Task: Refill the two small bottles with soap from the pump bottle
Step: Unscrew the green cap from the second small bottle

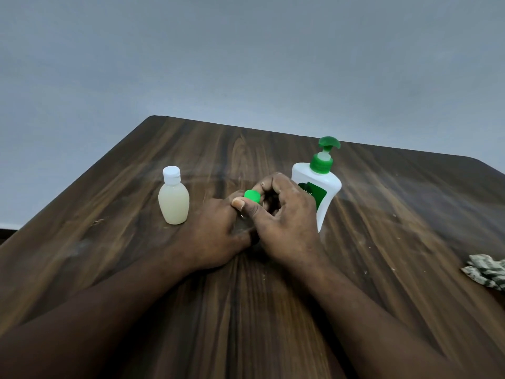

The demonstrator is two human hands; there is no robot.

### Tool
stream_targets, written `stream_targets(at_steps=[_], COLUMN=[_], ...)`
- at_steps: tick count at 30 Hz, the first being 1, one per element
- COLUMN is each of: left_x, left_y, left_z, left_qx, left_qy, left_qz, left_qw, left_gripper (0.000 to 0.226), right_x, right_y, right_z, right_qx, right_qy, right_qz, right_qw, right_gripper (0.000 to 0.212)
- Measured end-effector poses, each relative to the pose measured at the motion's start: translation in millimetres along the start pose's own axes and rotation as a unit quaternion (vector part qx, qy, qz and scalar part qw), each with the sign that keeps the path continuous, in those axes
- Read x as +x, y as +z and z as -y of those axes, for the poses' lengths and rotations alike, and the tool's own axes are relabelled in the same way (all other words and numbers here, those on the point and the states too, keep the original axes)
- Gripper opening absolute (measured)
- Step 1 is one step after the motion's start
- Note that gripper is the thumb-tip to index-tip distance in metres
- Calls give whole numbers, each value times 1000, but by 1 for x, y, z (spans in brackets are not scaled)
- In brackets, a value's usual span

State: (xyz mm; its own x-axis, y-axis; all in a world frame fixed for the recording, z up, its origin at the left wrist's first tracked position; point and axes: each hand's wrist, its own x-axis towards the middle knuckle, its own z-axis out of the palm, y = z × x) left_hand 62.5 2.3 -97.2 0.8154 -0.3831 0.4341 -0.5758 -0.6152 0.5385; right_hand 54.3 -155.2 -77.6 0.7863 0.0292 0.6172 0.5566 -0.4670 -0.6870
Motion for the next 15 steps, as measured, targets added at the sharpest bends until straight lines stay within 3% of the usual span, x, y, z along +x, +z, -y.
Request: stream_targets(at_steps=[11,15], left_x=[2,1], left_y=[-7,-2], left_z=[1,3], left_qx=[-29,-22], left_qy=[6,-16], left_qz=[30,32], left_qw=[999,999], left_gripper=[22,34], right_x=[4,8], right_y=[-8,-18], right_z=[-5,-7], right_qx=[0,52], right_qy=[-53,-7], right_qz=[52,102], right_qw=[997,993], right_gripper=[16,17])
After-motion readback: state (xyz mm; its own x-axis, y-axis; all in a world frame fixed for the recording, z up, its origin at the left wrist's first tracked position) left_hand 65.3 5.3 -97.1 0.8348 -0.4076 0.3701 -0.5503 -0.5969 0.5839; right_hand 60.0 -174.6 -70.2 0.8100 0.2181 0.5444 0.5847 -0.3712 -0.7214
